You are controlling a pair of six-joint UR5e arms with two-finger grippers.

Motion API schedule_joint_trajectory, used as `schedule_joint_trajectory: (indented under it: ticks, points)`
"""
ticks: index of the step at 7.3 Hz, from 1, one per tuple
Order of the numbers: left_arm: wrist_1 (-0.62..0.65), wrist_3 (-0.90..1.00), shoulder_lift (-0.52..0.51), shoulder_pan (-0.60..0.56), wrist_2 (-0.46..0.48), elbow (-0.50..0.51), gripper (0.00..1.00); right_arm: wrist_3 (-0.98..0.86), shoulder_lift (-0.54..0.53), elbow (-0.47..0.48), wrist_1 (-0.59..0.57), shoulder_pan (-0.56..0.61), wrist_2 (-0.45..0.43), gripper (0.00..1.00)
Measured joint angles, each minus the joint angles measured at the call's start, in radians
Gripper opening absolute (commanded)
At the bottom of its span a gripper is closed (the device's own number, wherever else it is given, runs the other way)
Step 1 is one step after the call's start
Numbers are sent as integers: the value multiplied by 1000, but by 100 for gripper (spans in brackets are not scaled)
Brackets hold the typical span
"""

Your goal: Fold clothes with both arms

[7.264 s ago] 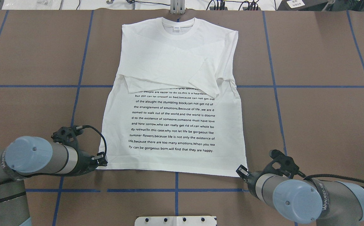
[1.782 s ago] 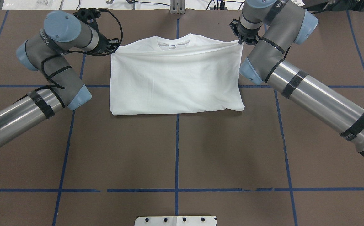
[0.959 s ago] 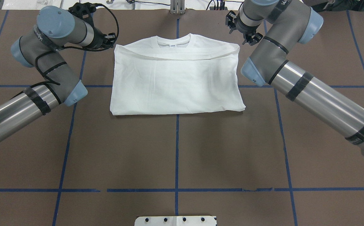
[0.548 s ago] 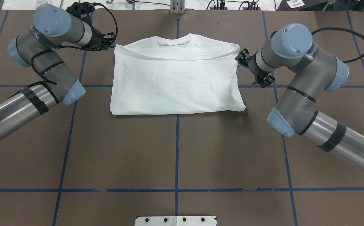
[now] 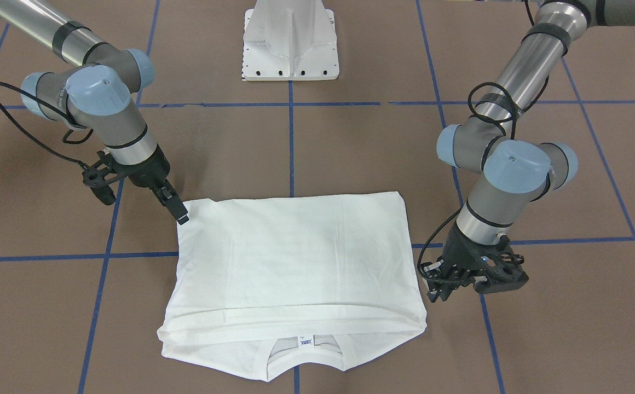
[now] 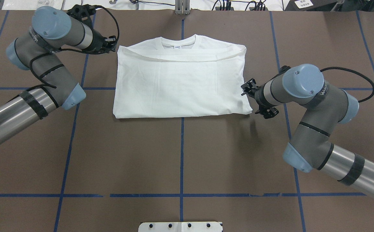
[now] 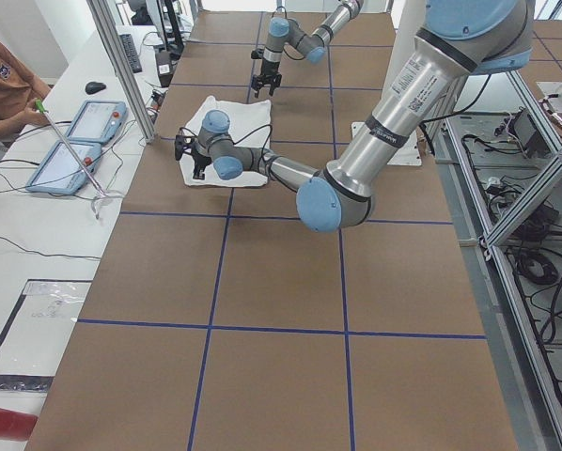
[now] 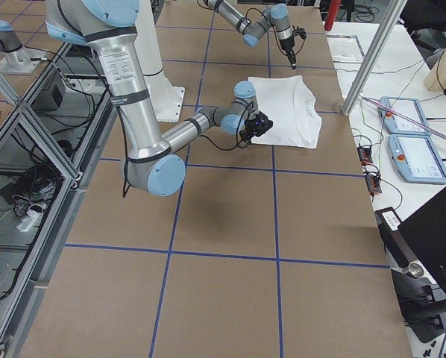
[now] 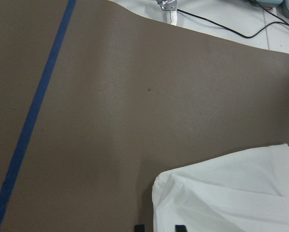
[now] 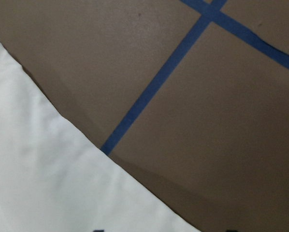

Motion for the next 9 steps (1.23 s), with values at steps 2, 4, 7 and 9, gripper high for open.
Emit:
schedule_joint_trajectory:
  ticks: [2,4,7,9]
  points:
    - [0,1,0,0,0,0,32,5,-3,-8,5,-21,-12,59]
    - [1,2,1,-1,0,1,32,5,-3,-19,5,-25,-14,0]
    - [3,2,2,-6,0,1,31,4,-2,-8,7,-23,-12,0]
    - [3,1,3,-10,0,1,31,4,-5,16,5,-21,-7,0]
